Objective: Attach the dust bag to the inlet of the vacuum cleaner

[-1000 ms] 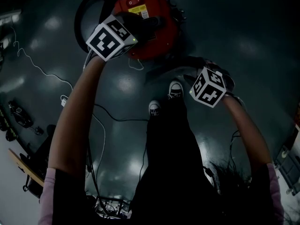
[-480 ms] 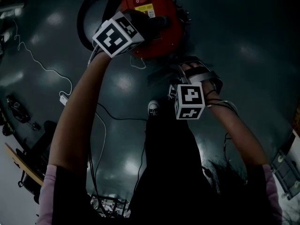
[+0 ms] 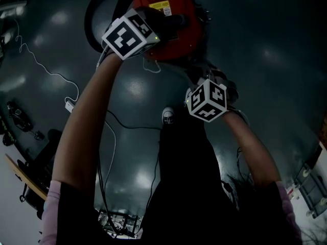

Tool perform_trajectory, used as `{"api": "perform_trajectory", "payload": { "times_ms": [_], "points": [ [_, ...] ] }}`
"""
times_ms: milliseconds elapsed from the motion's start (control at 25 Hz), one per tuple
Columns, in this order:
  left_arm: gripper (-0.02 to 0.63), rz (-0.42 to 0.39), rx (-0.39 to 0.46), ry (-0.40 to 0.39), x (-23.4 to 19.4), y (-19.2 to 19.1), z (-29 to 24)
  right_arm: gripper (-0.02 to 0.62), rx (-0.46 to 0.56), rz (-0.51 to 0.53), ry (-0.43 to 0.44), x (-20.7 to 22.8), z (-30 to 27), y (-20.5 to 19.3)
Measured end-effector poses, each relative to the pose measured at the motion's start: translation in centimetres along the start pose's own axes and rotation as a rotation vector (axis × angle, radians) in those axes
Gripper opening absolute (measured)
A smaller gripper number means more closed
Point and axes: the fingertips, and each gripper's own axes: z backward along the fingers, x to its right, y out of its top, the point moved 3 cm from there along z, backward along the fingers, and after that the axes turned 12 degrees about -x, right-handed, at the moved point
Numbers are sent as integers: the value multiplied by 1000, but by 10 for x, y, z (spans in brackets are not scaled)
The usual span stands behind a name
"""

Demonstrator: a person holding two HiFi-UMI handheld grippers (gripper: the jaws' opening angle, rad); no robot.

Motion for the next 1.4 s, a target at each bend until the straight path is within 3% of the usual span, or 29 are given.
{"api": "perform_trajectory", "payload": {
  "times_ms": [80, 200, 360, 520, 640, 760, 800, 880, 920, 1000, 1160, 1280, 1400],
  "points": [
    [192, 6, 9, 6, -1, 2, -1, 67, 1, 95, -19, -5, -1, -2],
    [192, 9, 6, 4, -1, 1, -2, 85, -9, 160, 35, -8, 2, -4],
    [192, 11, 0, 2, -2, 1, -2, 187, -46, 149, 59, -2, 13, -15],
    [192, 10, -4, 5, -2, 1, -2, 192, -66, 115, 94, 3, 18, -31],
    [192, 12, -5, 6, -2, 1, -4, 190, -119, 150, 96, 0, 15, -42],
    [192, 12, -3, 8, -2, 2, -3, 189, -161, 70, 121, 1, 12, -52],
    [192, 12, -2, 8, -2, 3, -3, 171, -169, 36, 143, 1, 12, -55],
    [192, 12, -3, 5, -1, 2, -3, 69, -169, 10, 165, -4, 13, -57],
    [192, 11, -7, 2, 0, 2, -2, 59, -161, 23, 151, -5, 13, -56],
    [192, 11, -17, -1, 1, 1, -2, 57, -136, 46, 127, -6, 13, -57],
    [192, 13, -4, -2, 1, 4, -2, 57, -107, 38, 252, 9, 11, -61],
    [192, 11, 9, 19, -1, 2, -1, 57, -115, 119, 270, 15, 8, -54],
    [192, 7, -7, 11, 2, 0, 1, 61, -90, 46, 281, 17, 5, -52]
  ]
}}
